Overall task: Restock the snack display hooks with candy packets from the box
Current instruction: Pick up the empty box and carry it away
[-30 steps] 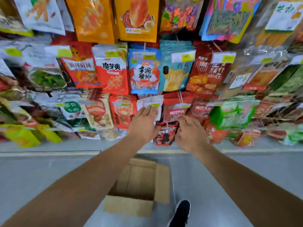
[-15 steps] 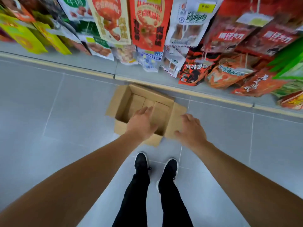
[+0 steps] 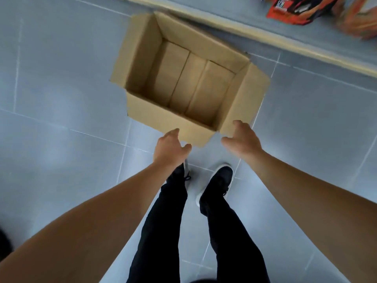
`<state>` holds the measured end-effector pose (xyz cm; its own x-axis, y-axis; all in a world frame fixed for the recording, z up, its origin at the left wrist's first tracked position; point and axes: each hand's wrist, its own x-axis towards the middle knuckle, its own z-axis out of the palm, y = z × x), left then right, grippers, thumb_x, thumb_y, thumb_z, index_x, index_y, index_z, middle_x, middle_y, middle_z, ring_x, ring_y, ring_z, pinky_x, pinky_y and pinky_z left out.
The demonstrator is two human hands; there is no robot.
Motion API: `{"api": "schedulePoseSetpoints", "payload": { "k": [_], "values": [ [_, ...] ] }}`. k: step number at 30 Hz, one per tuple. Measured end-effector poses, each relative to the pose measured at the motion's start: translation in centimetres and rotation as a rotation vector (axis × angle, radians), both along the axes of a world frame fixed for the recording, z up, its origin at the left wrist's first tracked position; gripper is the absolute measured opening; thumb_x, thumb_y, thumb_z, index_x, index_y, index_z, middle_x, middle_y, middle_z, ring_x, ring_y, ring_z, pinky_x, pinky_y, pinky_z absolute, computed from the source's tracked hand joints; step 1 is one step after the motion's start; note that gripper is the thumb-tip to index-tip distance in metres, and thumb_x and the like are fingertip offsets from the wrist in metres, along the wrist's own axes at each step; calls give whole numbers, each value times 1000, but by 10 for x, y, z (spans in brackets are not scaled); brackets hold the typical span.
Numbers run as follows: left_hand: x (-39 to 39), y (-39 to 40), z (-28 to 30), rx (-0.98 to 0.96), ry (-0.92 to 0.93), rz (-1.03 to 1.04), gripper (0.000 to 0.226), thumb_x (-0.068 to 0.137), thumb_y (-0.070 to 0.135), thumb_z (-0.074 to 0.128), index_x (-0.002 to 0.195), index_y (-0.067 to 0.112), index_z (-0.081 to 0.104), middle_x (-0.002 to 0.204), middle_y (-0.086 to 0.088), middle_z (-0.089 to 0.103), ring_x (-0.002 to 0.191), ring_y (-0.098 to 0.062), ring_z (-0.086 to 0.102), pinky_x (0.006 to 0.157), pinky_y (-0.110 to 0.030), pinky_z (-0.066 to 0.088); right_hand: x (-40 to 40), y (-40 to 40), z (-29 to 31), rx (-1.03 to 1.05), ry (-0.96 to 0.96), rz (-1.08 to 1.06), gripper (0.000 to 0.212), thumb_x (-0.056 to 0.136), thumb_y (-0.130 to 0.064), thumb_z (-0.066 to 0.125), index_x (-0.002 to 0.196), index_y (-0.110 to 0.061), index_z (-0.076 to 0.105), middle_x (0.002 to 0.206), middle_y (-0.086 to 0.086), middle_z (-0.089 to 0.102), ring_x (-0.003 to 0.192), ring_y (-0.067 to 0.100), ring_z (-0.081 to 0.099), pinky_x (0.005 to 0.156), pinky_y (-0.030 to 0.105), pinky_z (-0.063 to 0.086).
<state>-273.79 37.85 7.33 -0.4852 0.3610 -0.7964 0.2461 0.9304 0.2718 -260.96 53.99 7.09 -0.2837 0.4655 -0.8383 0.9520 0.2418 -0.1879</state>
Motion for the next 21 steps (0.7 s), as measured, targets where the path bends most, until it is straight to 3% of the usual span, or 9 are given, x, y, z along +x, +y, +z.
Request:
{"api": "schedulePoseSetpoints", "payload": {
  "k": [4, 6, 8, 9, 11, 14, 16, 18, 21],
  "values": [
    [0, 8, -77, -88, -16, 146, 71, 88, 41, 59, 149, 11, 35, 143, -9, 51, 133, -28, 44, 101, -36, 42, 1, 11, -83, -67, -41, -294, 77, 87, -35, 63, 150, -11, 26, 145, 12, 44, 129, 33, 48, 92, 34, 43],
    [-4, 16, -112, -120, -67, 362, 75, 85, 47, 61, 147, 12, 37, 137, -7, 55, 128, -29, 48, 101, -37, 44, -6, 17, -119, -75, -26, -467, 78, 80, -40, 66, 146, -14, 34, 138, 9, 52, 124, 31, 53, 93, 35, 48],
    [-11, 25, -143, -147, -155, 666, 71, 79, 53, 65, 134, 12, 49, 113, -3, 60, 110, -28, 58, 97, -41, 51, -11, 18, -154, -59, 8, -605, 72, 73, -45, 67, 135, -16, 48, 125, 5, 60, 114, 27, 59, 94, 38, 51],
    [-14, 29, -155, -148, -205, 810, 64, 78, 54, 67, 124, 12, 53, 103, -1, 59, 100, -26, 60, 91, -42, 55, -13, 16, -169, -60, 32, -653, 66, 74, -44, 68, 131, -16, 51, 122, 3, 61, 111, 25, 60, 94, 37, 51],
    [-20, 37, -176, -106, -294, 1003, 48, 81, 49, 70, 111, 16, 51, 102, -3, 57, 95, -26, 65, 81, -42, 60, -15, 12, -193, -55, 61, -715, 55, 80, -33, 67, 130, -17, 53, 121, 3, 63, 110, 25, 60, 92, 36, 52],
    [-28, 46, -192, -13, -392, 1175, 37, 86, 27, 72, 113, 10, 55, 118, -15, 58, 79, -31, 72, 70, -44, 62, -15, 6, -208, -38, 97, -802, 45, 80, -14, 61, 124, -21, 61, 113, 3, 67, 105, 25, 62, 76, 29, 51],
    [-27, 47, -191, 66, -432, 1223, 38, 86, 11, 69, 120, 2, 55, 122, -22, 58, 66, -27, 72, 68, -44, 62, -8, 3, -206, -54, 118, -876, 40, 80, -8, 59, 115, -25, 65, 108, 2, 69, 102, 24, 64, 75, 28, 51],
    [-23, 45, -180, 104, -449, 1247, 38, 85, 3, 66, 121, -3, 55, 119, -26, 59, 75, -27, 68, 68, -45, 62, 0, -1, -194, -68, 143, -923, 39, 81, -6, 58, 114, -25, 65, 109, 2, 68, 100, 24, 64, 73, 27, 51],
    [-10, 39, -141, 86, -470, 1251, 34, 84, 2, 66, 116, -2, 56, 115, -26, 60, 81, -29, 69, 71, -47, 61, 20, -7, -151, -80, 165, -960, 43, 84, -4, 56, 122, -24, 63, 110, 1, 65, 94, 21, 63, 59, 21, 46]
  ]
}}
